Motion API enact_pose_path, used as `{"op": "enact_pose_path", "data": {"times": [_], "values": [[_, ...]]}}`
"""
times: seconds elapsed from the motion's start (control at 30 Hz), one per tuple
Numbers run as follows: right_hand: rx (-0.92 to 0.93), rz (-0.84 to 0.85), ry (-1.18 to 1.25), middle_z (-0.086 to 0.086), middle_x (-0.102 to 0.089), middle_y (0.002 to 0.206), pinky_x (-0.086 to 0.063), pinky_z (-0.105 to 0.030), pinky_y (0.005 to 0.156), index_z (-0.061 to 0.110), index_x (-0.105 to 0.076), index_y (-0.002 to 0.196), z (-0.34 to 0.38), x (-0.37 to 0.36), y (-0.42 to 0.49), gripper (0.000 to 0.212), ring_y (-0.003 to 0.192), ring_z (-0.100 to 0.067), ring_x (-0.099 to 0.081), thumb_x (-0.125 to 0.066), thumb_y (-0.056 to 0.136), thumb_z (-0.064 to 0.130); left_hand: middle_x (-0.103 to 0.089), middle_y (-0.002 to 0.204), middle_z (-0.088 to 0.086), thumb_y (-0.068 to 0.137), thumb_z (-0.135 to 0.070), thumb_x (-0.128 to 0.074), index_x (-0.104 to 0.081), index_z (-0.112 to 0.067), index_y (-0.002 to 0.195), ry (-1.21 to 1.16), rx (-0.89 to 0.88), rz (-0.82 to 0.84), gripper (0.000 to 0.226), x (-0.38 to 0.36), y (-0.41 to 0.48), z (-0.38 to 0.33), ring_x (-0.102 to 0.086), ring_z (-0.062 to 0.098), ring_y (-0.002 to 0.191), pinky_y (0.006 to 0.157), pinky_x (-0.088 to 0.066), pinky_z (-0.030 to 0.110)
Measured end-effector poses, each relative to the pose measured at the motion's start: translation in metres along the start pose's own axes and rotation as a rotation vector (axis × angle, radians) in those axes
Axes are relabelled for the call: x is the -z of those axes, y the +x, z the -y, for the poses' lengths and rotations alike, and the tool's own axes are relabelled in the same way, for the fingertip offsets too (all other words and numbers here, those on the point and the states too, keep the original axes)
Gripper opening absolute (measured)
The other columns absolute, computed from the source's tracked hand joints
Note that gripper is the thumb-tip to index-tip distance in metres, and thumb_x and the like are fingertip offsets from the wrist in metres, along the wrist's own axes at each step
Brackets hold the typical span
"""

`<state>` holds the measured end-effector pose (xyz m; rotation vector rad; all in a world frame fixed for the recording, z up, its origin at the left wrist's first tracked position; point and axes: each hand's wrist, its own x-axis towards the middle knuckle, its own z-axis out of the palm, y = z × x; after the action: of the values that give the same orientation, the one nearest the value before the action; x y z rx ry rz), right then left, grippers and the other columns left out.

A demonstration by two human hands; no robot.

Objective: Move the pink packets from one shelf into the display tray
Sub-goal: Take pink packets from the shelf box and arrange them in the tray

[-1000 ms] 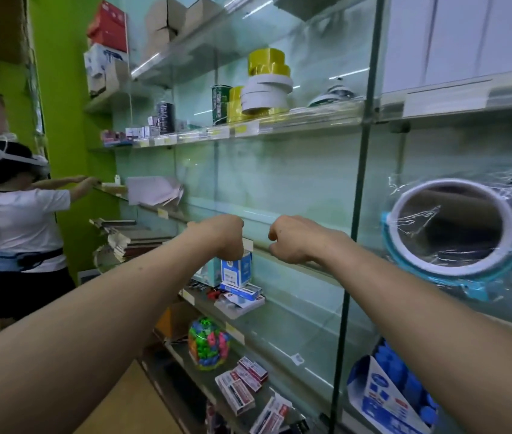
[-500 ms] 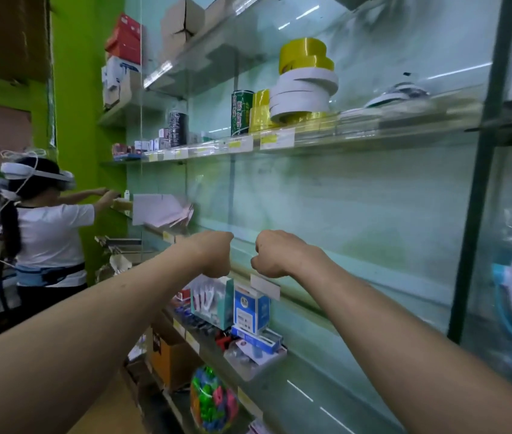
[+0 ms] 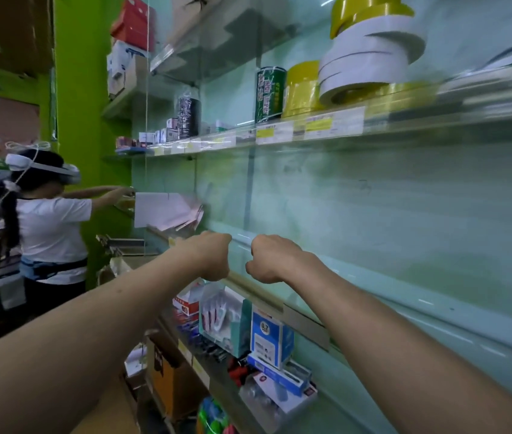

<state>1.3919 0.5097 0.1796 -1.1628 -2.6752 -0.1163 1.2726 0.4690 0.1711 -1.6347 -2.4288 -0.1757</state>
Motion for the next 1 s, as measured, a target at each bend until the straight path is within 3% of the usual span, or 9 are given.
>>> {"op": "enact_pose_path", "data": {"times": [0.13, 0.2, 0.3, 0.7, 1.0], "values": [[-0.007, 0.0, -0.014, -0.005, -0.05, 0.086, -0.031, -0.027, 0.047, 0.011, -0.054, 0.105, 0.018, -0.011, 0.034, 0.015, 0.074, -0.024, -0.049, -0.048, 0.091, 0.011, -0.045, 0.142, 0.008, 0.09, -0.016, -0.055, -0.034, -0.014, 0.143, -0.028, -0.021, 0.005, 0.057, -0.015, 0.03, 0.031, -0.046, 0.025, 0.128, 0.103, -0.041, 0.04], [-0.032, 0.004, -0.028, -0.005, -0.048, 0.08, -0.03, -0.027, 0.047, 0.01, -0.048, 0.084, 0.029, -0.014, 0.05, 0.008, 0.067, -0.022, -0.047, -0.048, 0.092, 0.012, -0.045, 0.142, 0.009, 0.089, -0.017, -0.055, -0.035, -0.015, 0.143, -0.024, -0.043, 0.015, 0.058, -0.02, 0.046, 0.047, -0.045, 0.026, 0.128, 0.104, -0.04, 0.043], [-0.096, 0.011, -0.04, -0.003, -0.043, 0.071, -0.028, -0.028, 0.047, 0.014, -0.037, 0.068, 0.047, -0.019, 0.075, 0.026, 0.061, -0.02, -0.043, -0.047, 0.092, 0.011, -0.045, 0.141, 0.01, 0.087, -0.017, -0.054, -0.035, -0.014, 0.141, -0.009, -0.087, 0.04, 0.057, -0.026, 0.072, 0.073, -0.045, 0.027, 0.127, 0.102, -0.041, 0.041], [-0.297, 0.017, -0.056, -0.003, -0.047, 0.074, -0.033, -0.025, 0.048, 0.013, -0.041, 0.07, 0.098, -0.046, 0.159, 0.023, 0.064, -0.02, -0.047, -0.047, 0.092, 0.01, -0.041, 0.143, 0.009, 0.087, -0.021, -0.056, -0.031, -0.018, 0.143, -0.017, -0.225, 0.052, 0.062, -0.051, 0.155, 0.158, -0.045, 0.029, 0.126, 0.103, -0.04, 0.045], [-0.321, 0.021, -0.08, -0.003, -0.045, 0.072, -0.033, -0.027, 0.047, 0.013, -0.04, 0.071, 0.102, -0.077, 0.237, 0.023, 0.062, -0.019, -0.045, -0.047, 0.093, 0.011, -0.042, 0.142, 0.01, 0.087, -0.019, -0.056, -0.033, -0.017, 0.142, -0.084, -0.259, 0.076, 0.06, -0.085, 0.227, 0.188, -0.046, 0.029, 0.125, 0.102, -0.042, 0.041]]}}
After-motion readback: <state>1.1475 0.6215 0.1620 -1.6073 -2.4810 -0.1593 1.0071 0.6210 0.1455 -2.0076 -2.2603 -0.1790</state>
